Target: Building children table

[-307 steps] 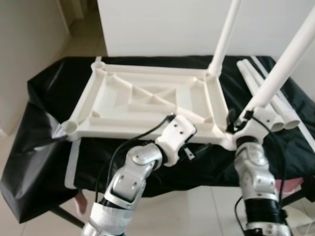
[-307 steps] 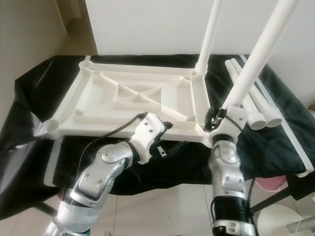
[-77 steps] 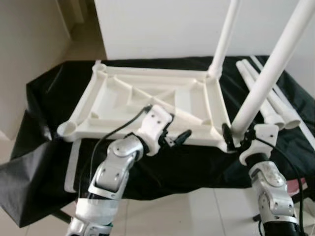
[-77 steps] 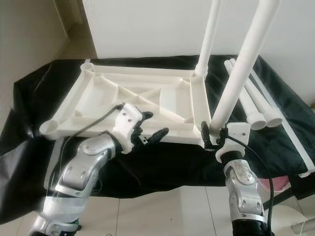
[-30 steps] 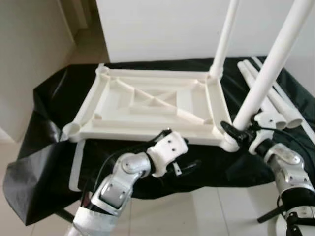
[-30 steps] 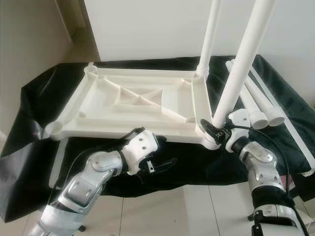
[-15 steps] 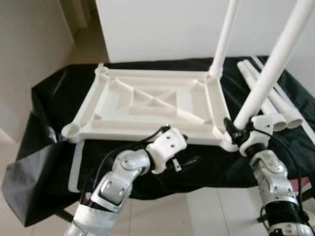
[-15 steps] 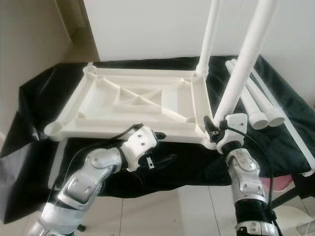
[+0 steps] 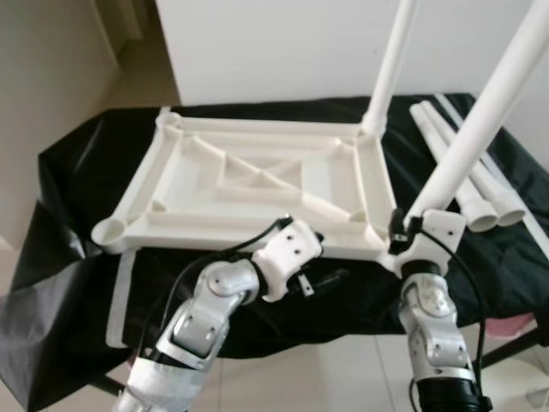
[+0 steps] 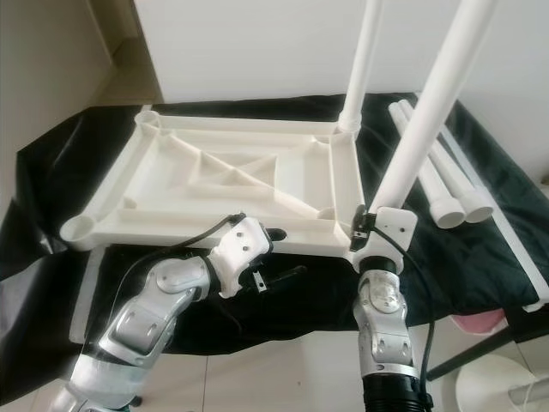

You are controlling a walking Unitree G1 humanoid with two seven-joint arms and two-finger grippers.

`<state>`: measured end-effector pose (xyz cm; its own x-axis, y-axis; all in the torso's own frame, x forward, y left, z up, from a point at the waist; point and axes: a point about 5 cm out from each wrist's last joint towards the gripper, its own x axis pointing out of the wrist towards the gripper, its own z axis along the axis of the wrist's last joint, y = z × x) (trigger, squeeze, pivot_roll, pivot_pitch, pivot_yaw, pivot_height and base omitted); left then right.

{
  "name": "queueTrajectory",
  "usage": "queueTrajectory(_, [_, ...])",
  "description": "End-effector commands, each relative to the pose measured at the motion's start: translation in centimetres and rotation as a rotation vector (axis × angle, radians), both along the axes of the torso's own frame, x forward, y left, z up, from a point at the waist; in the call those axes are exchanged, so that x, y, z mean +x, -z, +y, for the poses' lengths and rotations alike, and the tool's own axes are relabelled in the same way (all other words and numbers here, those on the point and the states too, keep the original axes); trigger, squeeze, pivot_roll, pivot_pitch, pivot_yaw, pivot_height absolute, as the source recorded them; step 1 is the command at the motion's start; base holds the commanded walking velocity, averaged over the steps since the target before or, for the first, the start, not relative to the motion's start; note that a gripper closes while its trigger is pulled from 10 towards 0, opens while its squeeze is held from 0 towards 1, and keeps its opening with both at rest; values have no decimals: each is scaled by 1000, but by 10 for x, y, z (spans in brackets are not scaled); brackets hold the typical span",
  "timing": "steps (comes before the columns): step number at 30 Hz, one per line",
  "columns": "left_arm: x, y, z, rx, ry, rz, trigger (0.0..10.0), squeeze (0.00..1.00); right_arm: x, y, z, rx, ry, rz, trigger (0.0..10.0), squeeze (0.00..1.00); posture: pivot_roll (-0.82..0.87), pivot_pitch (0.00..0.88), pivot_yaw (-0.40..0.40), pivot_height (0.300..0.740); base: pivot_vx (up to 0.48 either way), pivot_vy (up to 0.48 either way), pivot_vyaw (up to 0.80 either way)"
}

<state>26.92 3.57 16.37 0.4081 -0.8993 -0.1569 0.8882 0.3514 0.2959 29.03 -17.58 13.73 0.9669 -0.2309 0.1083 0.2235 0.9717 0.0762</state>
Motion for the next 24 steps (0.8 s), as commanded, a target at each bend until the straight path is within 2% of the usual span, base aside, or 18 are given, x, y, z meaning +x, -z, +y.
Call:
queueTrajectory(1, [7, 0, 7, -2, -82, -19, 10000, 0, -4, 16, 9, 45, -35, 72, 10000, 1000, -65, 48, 18, 740, 0, 0, 0])
queueTrajectory(8, [10, 0, 12, 3, -92, -23, 10000, 0, -3, 2, 1, 30, -68, -3, 10000, 1000, -65, 37, 17, 740, 0, 0, 0])
queueTrajectory(11, [11, -1, 13, 5, -97, -26, 10000, 0, -5, 0, -1, 38, -64, -7, 10000, 1000, -65, 37, 17, 740, 0, 0, 0])
queueTrajectory(13, [17, -3, 19, 0, -127, -32, 10000, 0, -12, 4, -2, 25, -72, 6, 10000, 1000, -62, 31, 14, 740, 0, 0, 0])
queueTrajectory(14, [19, -4, 21, 2, -135, -36, 10000, 0, -16, 6, -1, 12, -85, 6, 10000, 0, -60, 30, 13, 740, 0, 0, 0])
queueTrajectory(17, [19, -5, 22, 3, -136, -37, 10000, 0, -17, 6, 0, 9, -91, 6, 10000, 0, -60, 30, 13, 740, 0, 0, 0])
queueTrajectory(19, [26, -7, 32, 11, -169, -48, 10000, 0, -27, 12, -1, 10, -111, 13, 10000, 0, -58, 32, 14, 740, 0, 0, 0])
queueTrajectory(20, [26, -7, 32, 11, -169, -48, 10000, 0, -27, 12, -1, 10, -111, 13, 10000, 0, -58, 32, 14, 740, 0, 0, 0])
queueTrajectory(24, [44, -15, 52, 28, -262, -56, 10000, 0, -39, 21, -6, -5, -108, 43, 10000, 0, -62, 33, 19, 740, 0, 0, 0])
